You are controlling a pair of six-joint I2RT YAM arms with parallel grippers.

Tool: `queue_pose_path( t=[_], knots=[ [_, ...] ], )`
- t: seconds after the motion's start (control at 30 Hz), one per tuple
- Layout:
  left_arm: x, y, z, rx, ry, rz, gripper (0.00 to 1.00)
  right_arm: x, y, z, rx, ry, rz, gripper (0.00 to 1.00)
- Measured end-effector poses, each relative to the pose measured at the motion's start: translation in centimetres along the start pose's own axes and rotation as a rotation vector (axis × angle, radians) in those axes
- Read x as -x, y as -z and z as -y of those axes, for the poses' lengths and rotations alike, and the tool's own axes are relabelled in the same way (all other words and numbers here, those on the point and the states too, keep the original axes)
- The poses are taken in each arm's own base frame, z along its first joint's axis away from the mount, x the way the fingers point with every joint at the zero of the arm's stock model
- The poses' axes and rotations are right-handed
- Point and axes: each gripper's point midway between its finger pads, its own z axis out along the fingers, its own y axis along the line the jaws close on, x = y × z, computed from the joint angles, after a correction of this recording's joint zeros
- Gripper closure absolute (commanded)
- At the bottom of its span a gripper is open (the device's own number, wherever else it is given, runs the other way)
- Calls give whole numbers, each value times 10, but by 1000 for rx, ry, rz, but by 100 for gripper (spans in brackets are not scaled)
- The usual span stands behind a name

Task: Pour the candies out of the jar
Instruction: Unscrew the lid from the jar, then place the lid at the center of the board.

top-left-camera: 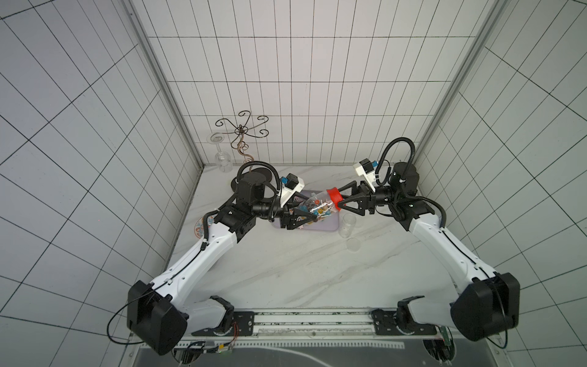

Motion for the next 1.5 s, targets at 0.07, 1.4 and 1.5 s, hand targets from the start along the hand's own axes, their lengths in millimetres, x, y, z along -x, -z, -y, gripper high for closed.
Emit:
queue_pose_path(
  t=[0.07,1.4,1.5],
  knots=[
    [1,0,0,-3,-2,2,45,1,0,-1,1,6,2,40],
    [5,8,-16,76,-42,26,45,-18,72,84,-574,-359,100,37],
    [5,9,-18,85,-42,26,45,-39,88,99,-718,-427,64,37]
  ],
)
